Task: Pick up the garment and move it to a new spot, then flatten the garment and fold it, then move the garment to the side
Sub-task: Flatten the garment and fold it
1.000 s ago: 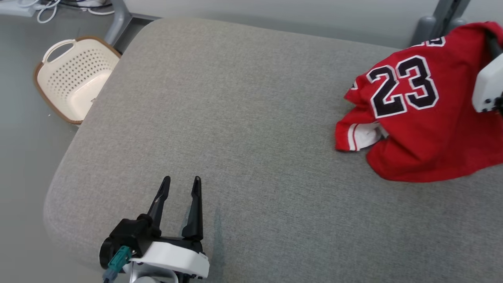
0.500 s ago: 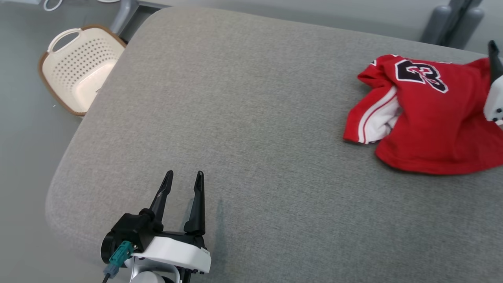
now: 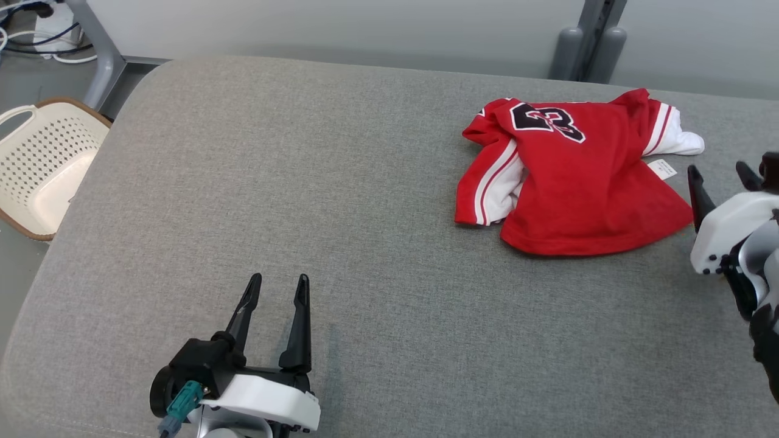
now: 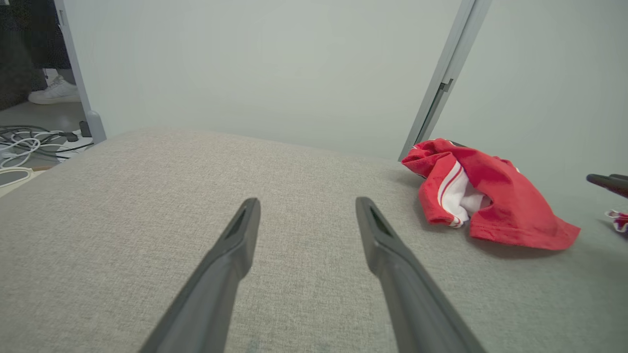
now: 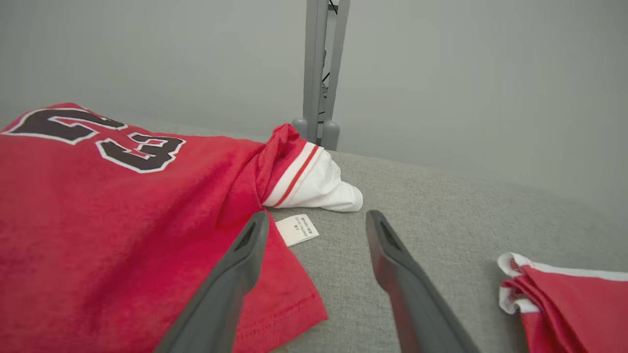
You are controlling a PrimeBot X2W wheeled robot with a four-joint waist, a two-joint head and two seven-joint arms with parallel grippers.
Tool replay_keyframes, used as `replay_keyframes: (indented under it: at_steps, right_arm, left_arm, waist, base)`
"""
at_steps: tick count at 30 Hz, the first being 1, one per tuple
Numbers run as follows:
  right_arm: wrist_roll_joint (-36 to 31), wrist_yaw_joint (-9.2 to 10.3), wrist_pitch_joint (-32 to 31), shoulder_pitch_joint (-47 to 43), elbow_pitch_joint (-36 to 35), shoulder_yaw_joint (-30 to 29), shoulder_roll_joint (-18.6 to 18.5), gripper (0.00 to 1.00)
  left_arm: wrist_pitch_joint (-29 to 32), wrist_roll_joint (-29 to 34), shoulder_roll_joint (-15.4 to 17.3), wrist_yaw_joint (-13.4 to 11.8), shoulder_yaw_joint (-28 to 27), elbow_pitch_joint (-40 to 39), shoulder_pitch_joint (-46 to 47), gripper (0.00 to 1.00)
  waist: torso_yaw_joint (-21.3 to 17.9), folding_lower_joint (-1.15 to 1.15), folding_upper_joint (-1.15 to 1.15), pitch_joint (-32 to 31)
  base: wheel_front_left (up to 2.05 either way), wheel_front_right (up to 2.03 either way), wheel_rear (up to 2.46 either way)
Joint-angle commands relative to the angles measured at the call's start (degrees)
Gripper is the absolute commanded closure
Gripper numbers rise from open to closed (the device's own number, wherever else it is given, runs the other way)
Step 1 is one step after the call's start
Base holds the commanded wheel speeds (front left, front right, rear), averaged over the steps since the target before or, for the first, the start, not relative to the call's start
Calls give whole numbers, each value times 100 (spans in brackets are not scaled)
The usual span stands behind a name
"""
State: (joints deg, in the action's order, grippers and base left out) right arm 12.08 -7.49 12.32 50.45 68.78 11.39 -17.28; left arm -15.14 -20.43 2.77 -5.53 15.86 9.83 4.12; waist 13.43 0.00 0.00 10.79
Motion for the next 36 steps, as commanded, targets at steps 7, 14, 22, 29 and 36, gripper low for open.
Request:
replay_keyframes:
  at_steps: [7, 14, 22, 29, 36]
  right_arm:
    - [647, -1, -292, -375, 213, -76, 83, 0]
    - [674, -1, -574, -215, 412, -250, -26, 0]
    - [763, -1, -1175, -333, 519, -382, 219, 72]
    - [824, -1, -845, -360, 221, -108, 443, 100]
    - [1269, -1, -562, -942, -913, 967, 825, 100]
  left_arm:
    - [1, 99, 24, 87, 23, 64, 110, 0]
    - [1, 131, 22, 93, 35, 65, 138, 0]
    - [1, 157, 23, 106, 8, 72, 169, 0]
    - [1, 210, 23, 121, -47, 87, 168, 0]
    - [1, 227, 24, 122, -85, 118, 87, 0]
  waist:
    - [47, 0, 0, 125]
    - [271, 0, 0, 309]
    - [273, 0, 0, 385]
    - [121, 0, 0, 351]
    - [-51, 0, 0, 194]
  base:
    - [0, 0, 0]
    - [0, 0, 0]
    - [0, 0, 0]
    - [0, 0, 0]
    - [0, 0, 0]
